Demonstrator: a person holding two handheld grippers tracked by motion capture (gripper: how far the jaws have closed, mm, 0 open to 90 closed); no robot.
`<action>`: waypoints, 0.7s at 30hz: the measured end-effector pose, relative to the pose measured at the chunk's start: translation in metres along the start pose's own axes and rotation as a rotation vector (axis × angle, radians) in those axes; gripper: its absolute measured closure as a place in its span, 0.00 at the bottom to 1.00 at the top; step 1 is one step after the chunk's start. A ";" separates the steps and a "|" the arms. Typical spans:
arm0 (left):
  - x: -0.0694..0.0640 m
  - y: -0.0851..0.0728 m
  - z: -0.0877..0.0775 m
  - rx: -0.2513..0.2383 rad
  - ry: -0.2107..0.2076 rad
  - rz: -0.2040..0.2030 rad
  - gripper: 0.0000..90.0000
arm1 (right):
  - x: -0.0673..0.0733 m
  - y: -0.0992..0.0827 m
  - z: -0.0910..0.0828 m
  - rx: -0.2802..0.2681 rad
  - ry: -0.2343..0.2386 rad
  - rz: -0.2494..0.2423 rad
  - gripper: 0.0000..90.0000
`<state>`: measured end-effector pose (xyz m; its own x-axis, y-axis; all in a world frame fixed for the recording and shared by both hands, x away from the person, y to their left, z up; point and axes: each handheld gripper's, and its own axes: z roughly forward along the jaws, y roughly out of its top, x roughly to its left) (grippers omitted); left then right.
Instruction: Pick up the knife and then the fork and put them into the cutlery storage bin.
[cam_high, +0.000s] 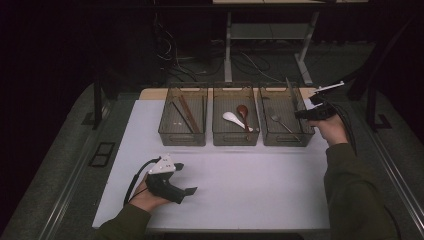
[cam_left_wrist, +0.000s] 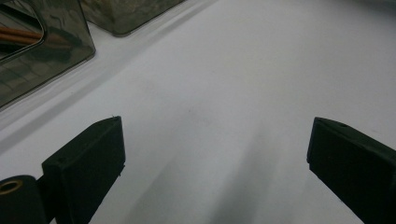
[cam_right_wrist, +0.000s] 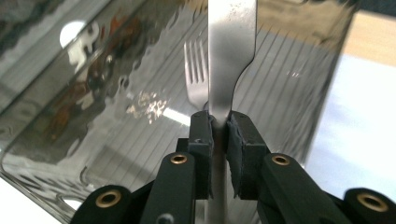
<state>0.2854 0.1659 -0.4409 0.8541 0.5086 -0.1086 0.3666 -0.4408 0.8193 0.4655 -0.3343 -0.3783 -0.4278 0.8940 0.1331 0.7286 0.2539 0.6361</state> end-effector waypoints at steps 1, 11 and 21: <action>0.000 0.000 0.000 -0.001 0.000 0.000 0.04 | 0.000 0.000 0.003 0.017 -0.007 0.002 0.88; -0.001 0.001 -0.001 -0.007 0.000 -0.001 0.04 | 0.004 -0.002 0.014 0.012 -0.035 -0.001 0.72; 0.000 0.000 -0.001 -0.008 0.003 -0.005 0.04 | 0.012 -0.016 -0.006 -0.125 -0.008 -0.004 0.43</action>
<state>0.2848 0.1663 -0.4400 0.8513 0.5128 -0.1107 0.3677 -0.4326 0.8232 0.4454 -0.3302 -0.3827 -0.4257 0.8963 0.1243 0.6545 0.2102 0.7262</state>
